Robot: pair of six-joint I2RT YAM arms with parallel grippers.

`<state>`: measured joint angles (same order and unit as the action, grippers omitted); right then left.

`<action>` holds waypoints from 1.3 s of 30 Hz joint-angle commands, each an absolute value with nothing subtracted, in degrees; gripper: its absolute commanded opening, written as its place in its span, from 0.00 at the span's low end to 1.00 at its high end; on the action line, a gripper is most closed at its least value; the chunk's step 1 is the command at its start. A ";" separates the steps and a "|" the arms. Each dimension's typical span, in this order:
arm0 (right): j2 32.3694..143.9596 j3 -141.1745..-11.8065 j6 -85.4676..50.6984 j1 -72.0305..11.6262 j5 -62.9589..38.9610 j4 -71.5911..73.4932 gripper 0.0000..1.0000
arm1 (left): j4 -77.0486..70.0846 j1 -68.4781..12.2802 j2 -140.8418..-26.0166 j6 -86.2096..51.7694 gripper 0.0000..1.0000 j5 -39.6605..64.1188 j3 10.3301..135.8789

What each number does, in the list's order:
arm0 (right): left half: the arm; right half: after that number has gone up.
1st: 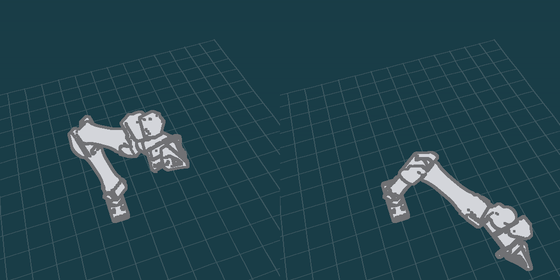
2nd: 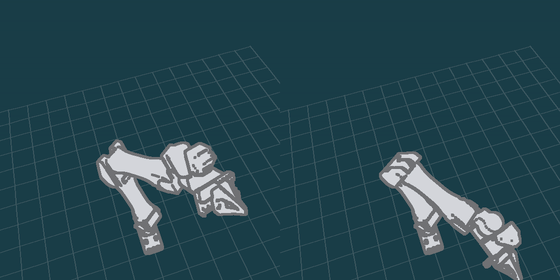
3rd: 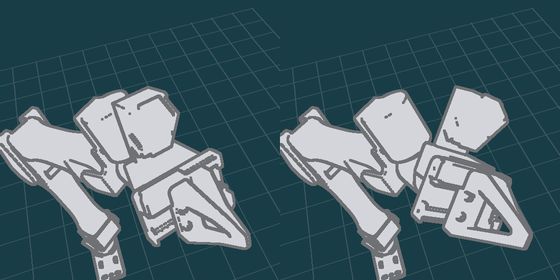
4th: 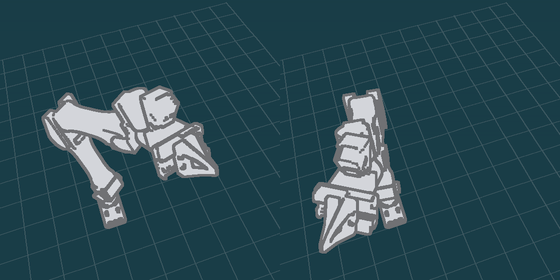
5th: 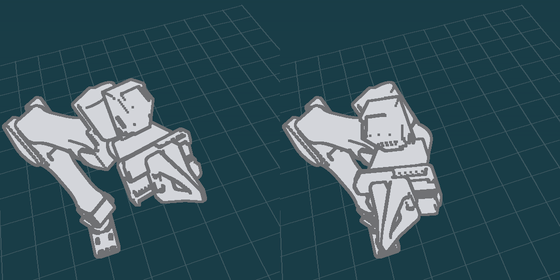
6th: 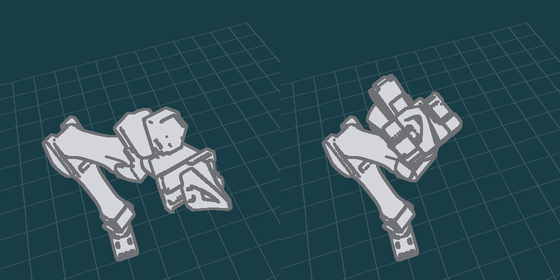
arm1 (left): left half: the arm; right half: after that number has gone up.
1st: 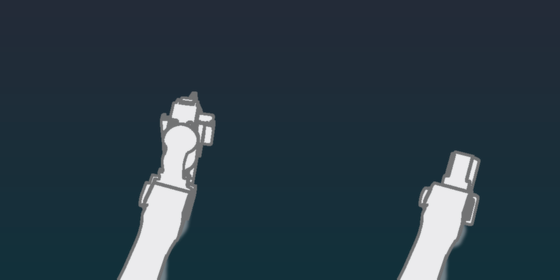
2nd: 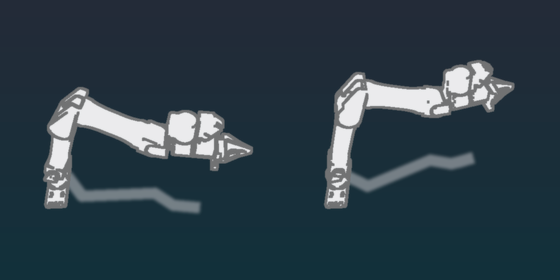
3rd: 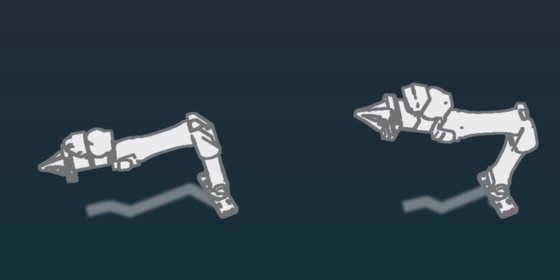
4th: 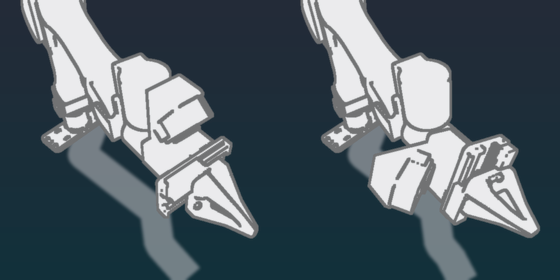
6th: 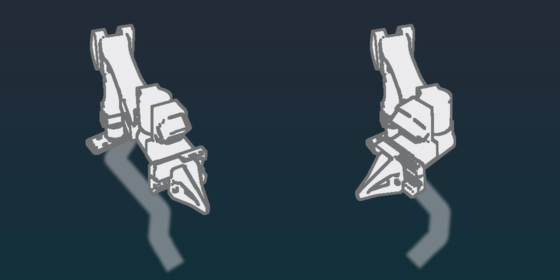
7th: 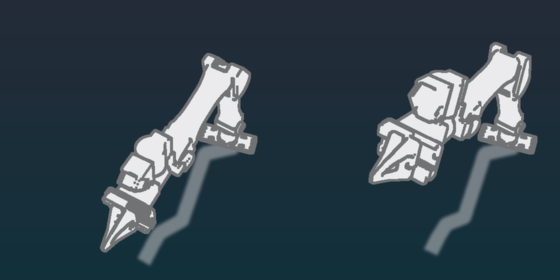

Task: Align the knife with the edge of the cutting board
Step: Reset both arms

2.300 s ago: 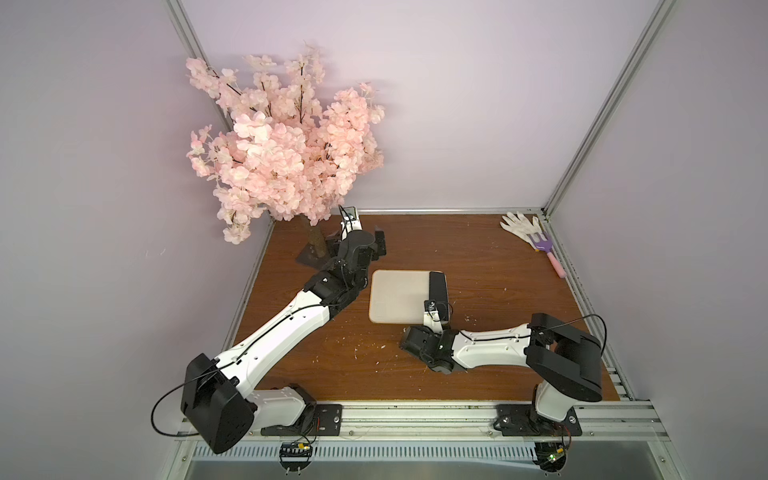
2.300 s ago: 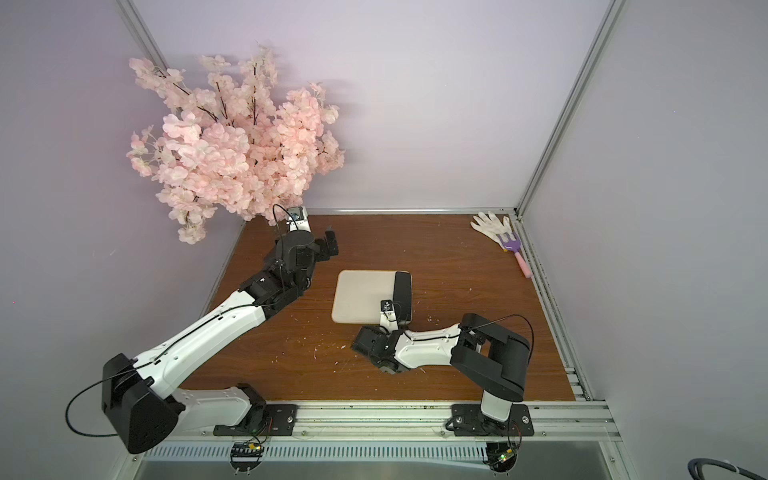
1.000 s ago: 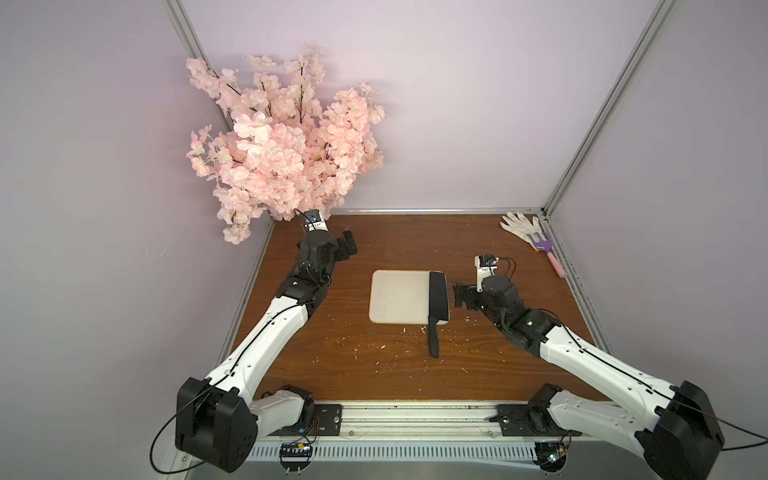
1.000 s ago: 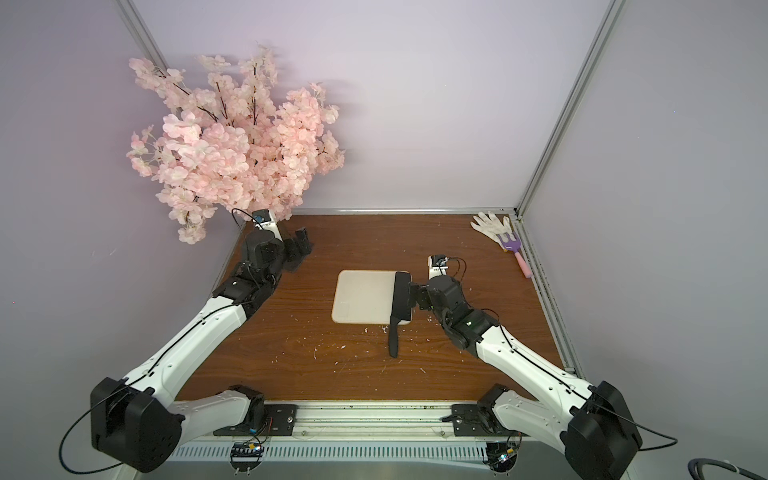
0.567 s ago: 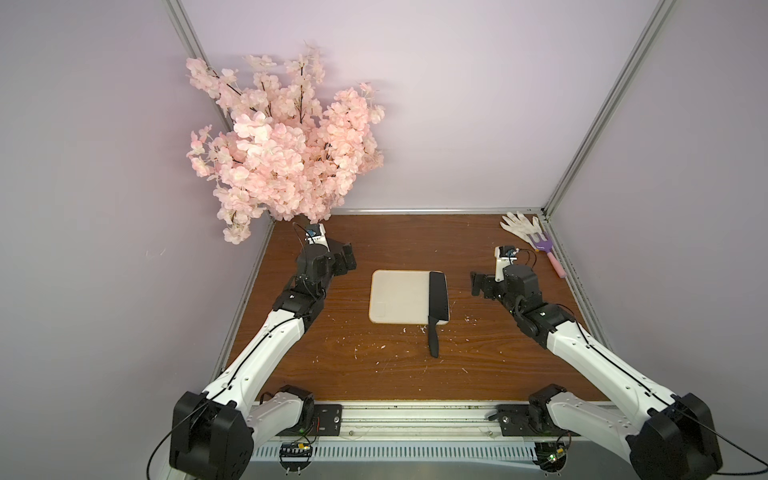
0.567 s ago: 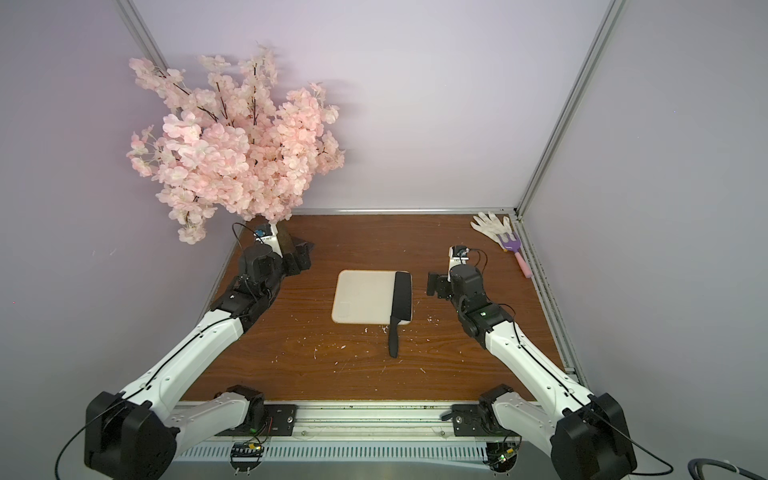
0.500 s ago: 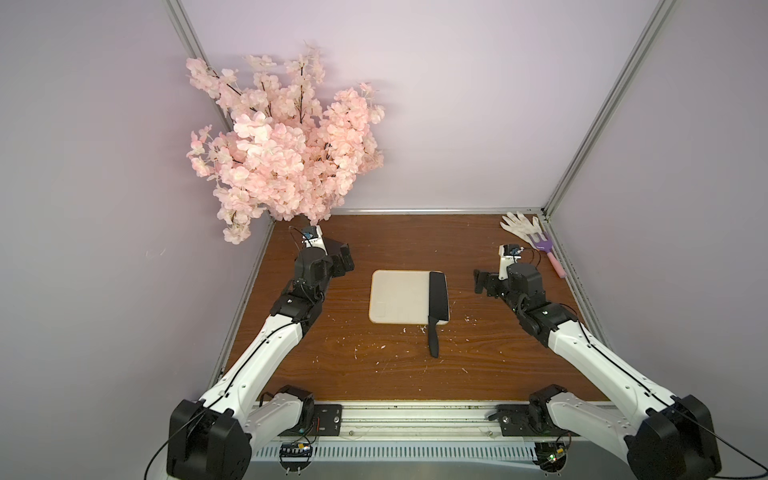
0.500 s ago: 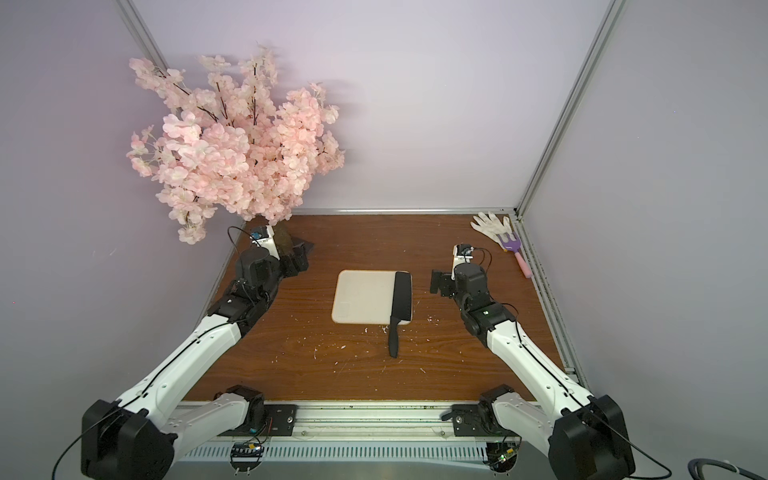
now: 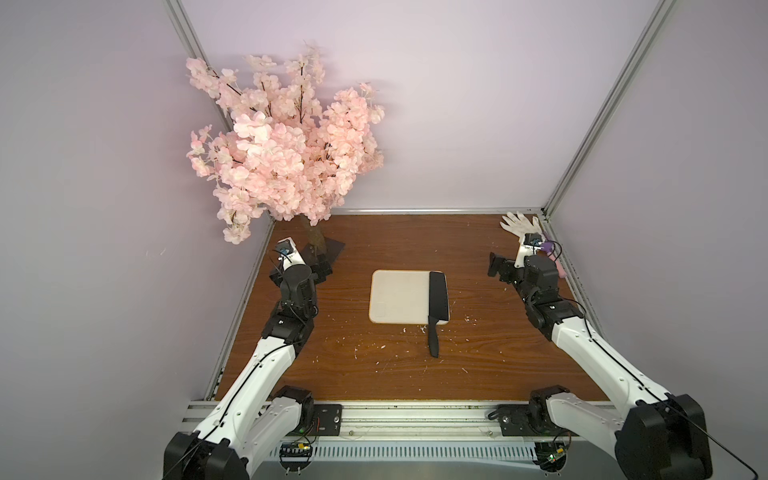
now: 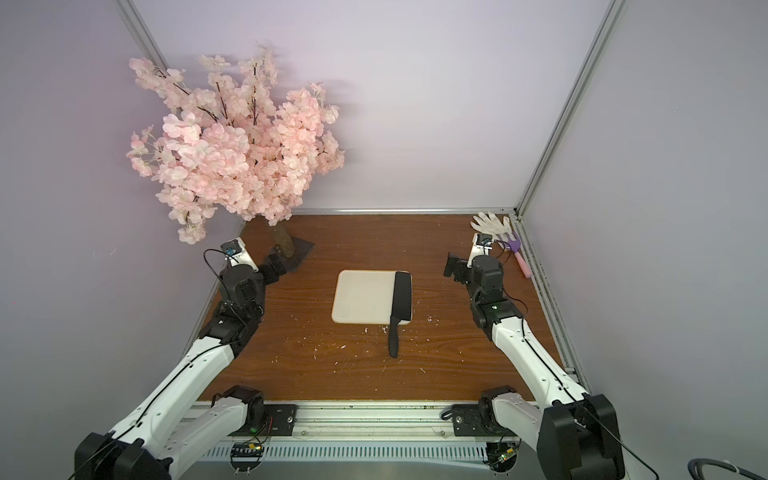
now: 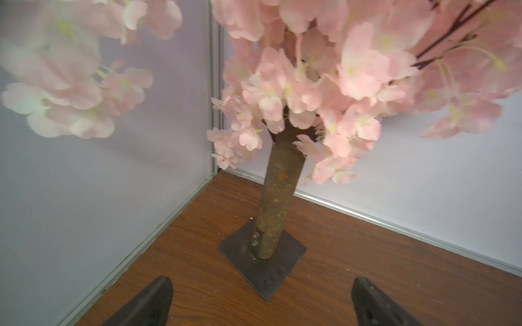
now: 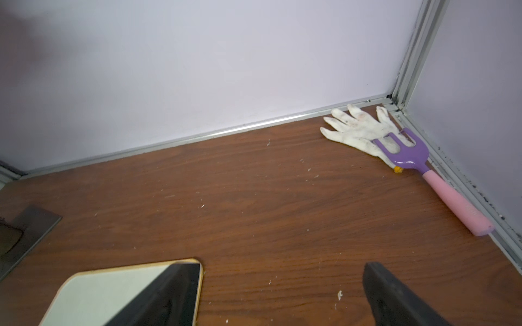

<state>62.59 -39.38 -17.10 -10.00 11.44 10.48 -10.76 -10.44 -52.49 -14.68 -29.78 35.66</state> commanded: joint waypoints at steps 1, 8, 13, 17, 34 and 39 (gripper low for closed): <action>62.34 -37.32 -15.71 -7.52 12.11 18.92 0.99 | -11.21 -7.61 -52.43 -18.23 1.00 -36.19 35.39; 63.47 -32.61 -16.78 -2.62 12.08 26.55 1.00 | -18.26 -5.52 -52.34 -19.47 1.00 -41.23 30.17; 64.45 -28.75 -14.06 -2.40 12.63 34.16 0.99 | -26.18 -4.75 -54.57 -12.22 1.00 -38.81 26.55; 66.26 -26.14 -12.45 -2.47 12.50 39.84 0.99 | -33.93 -4.67 -57.39 -3.56 1.00 -31.76 24.28; 66.85 -14.25 -6.16 -2.46 17.71 56.65 0.99 | -46.88 0.73 -64.69 0.48 0.99 -8.81 18.91; 67.72 -13.35 -5.36 -2.46 16.82 56.96 1.00 | -46.45 0.77 -68.04 -0.02 0.99 -4.36 19.45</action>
<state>67.48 -13.47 -6.85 -2.55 15.97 53.23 -44.21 -0.03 -67.11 -0.12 -8.29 19.35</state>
